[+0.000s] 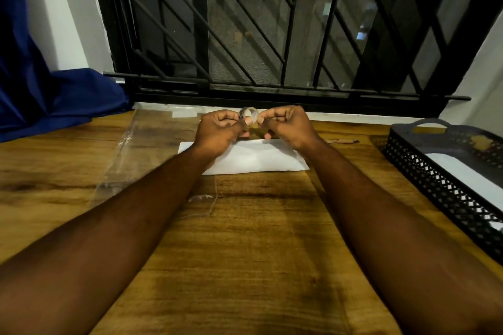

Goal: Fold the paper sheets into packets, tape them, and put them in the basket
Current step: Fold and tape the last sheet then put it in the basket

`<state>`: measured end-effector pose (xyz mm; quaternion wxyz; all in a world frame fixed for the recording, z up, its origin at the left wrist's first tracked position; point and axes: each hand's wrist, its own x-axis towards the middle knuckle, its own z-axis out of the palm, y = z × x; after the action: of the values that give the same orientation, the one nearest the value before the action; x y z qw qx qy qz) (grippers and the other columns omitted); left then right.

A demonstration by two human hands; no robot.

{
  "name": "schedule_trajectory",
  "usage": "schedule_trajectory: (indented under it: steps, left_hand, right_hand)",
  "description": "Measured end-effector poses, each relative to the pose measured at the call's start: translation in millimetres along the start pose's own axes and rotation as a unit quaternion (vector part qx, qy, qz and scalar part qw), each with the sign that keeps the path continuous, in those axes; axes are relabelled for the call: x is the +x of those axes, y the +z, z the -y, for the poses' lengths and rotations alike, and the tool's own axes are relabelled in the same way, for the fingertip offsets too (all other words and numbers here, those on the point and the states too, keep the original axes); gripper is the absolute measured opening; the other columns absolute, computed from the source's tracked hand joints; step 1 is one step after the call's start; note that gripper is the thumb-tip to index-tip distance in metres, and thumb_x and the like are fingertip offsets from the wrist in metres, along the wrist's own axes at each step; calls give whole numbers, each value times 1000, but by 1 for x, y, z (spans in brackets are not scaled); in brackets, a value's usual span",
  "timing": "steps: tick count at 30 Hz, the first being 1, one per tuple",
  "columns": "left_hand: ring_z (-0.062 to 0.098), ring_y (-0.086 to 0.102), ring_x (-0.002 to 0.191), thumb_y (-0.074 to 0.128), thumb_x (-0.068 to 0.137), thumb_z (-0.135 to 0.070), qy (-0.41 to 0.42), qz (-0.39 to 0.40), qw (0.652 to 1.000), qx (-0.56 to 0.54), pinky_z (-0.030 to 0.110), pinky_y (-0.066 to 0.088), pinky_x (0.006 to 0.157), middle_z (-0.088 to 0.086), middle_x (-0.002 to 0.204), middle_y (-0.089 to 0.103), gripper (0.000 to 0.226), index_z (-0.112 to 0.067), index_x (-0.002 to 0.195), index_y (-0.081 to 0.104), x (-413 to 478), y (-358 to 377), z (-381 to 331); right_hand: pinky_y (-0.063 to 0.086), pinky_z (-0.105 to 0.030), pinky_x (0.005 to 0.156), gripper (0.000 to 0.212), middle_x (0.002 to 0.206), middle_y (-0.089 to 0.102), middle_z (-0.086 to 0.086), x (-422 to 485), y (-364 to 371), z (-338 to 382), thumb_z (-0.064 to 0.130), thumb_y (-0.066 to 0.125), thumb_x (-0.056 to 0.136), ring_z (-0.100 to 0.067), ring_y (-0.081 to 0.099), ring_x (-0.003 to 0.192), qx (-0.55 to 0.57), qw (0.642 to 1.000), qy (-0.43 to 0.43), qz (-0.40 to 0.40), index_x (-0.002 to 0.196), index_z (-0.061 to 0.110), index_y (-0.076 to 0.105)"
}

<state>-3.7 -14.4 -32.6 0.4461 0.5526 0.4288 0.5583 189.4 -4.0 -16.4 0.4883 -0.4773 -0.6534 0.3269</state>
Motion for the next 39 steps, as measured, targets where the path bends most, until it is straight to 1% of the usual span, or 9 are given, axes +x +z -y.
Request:
schedule_trajectory:
  steps: [6, 11, 16, 19, 24, 29, 32, 36, 39]
  left_hand:
    - [19, 79, 85, 82, 86, -18, -8, -3, 1000, -1, 20, 57, 61, 6, 94, 80, 28, -5, 109, 73, -1, 0, -3]
    - [17, 79, 86, 80, 88, -22, -15, -4, 1000, 4, 19, 54, 58, 5, 95, 80, 25, -9, 108, 74, -1, -1, -2]
    - [17, 79, 85, 74, 94, -29, -21, 5, 1000, 22, 29, 54, 70, 2, 94, 81, 22, -14, 110, 76, 0, -2, -2]
    - [25, 79, 87, 70, 97, -30, -24, 10, 999, 26, 31, 54, 72, 5, 94, 81, 23, -12, 110, 76, 3, -2, 0]
    - [29, 76, 83, 67, 99, -32, -21, 22, 999, 36, 37, 61, 80, 8, 94, 80, 26, -9, 107, 77, 3, -2, 0]
    - [19, 68, 72, 65, 100, -31, -26, 21, 999, 41, 27, 59, 69, 11, 92, 79, 28, -6, 105, 76, 2, -3, -1]
    - [22, 67, 73, 63, 101, -29, -35, 10, 999, 33, 34, 58, 74, 14, 91, 79, 29, -4, 105, 75, 4, -3, 0]
    - [21, 66, 67, 64, 101, -28, -65, -25, 997, -36, 32, 53, 67, 12, 83, 77, 26, -5, 98, 75, 9, -4, -1]
    - [17, 66, 65, 65, 101, -30, -76, -22, 995, -60, 28, 50, 64, 10, 82, 77, 26, -7, 101, 75, 9, -5, -2]
  right_hand:
    - [60, -23, 59, 13, 94, 80, -12, 3, 4, 0, 2, 70, 99, -29, 76, 80, -18, 1000, -10, -20, 107, 1, 79]
    - [59, -23, 60, 15, 86, 77, -8, 2, 5, 0, 0, 63, 101, -13, 73, 69, -36, 999, -24, -8, 105, -1, 77]
    - [57, -21, 60, 16, 85, 74, -7, 0, 5, 3, 1, 59, 103, -8, 69, 66, -69, 997, -40, 3, 105, 1, 75]
    - [54, -19, 59, 15, 85, 71, -9, -2, 7, 5, 2, 58, 103, -4, 66, 66, -88, 995, -53, 8, 103, 0, 73]
    - [57, -40, 68, 10, 88, 71, -10, -2, 6, 4, 11, 60, 100, -25, 66, 77, -161, 983, -86, 3, 98, 9, 70]
    - [55, -38, 69, 11, 80, 65, 2, -3, 3, 6, 12, 61, 99, -14, 62, 73, -195, 976, -102, 2, 91, 16, 67]
    - [61, -43, 73, 10, 86, 71, -8, -1, 3, 5, 11, 62, 100, -28, 69, 79, -168, 983, -78, 5, 97, 10, 71]
    - [58, -22, 61, 17, 92, 74, -14, -2, 6, 6, 7, 57, 106, -10, 70, 66, -52, 998, -32, 2, 111, 3, 73]
    - [61, -22, 67, 20, 104, 78, -15, -3, 12, 4, 10, 66, 103, -10, 76, 79, 9, 1000, -19, 8, 119, 3, 74]
